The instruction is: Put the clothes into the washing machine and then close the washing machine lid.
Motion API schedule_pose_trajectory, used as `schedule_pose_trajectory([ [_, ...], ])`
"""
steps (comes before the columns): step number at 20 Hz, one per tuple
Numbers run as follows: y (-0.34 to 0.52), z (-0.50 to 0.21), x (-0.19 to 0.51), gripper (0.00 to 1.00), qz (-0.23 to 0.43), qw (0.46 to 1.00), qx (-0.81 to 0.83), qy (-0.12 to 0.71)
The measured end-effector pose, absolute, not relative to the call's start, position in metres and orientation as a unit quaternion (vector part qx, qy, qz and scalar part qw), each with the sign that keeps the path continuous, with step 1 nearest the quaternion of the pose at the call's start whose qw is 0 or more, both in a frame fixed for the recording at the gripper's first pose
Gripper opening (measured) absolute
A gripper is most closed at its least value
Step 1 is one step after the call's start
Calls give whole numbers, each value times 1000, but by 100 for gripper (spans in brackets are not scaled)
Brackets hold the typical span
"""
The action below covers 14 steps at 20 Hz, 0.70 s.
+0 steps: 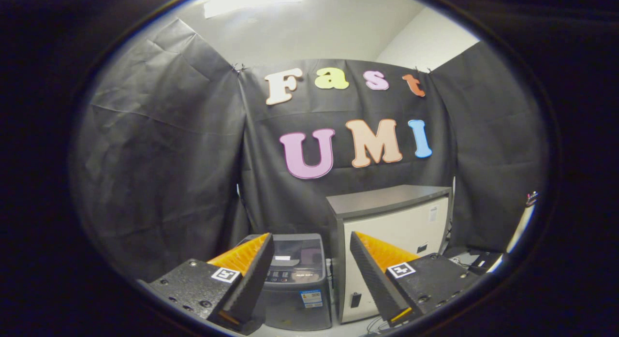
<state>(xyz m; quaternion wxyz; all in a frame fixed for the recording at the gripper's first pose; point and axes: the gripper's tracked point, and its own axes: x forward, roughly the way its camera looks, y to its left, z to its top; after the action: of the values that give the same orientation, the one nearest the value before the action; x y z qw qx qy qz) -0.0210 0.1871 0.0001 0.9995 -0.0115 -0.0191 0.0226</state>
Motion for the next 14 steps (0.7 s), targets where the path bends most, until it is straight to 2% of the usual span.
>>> schedule_pose_trajectory([
  [2, 185, 7, -23, 95, 9, 998, -41, -35],
  [7, 220, 27, -35, 95, 84, 993, 56, -66],
  [12, 180, 25, -29, 95, 13, 998, 24, -63],
  [14, 179, 18, -26, 95, 14, 998, 26, -48],
])
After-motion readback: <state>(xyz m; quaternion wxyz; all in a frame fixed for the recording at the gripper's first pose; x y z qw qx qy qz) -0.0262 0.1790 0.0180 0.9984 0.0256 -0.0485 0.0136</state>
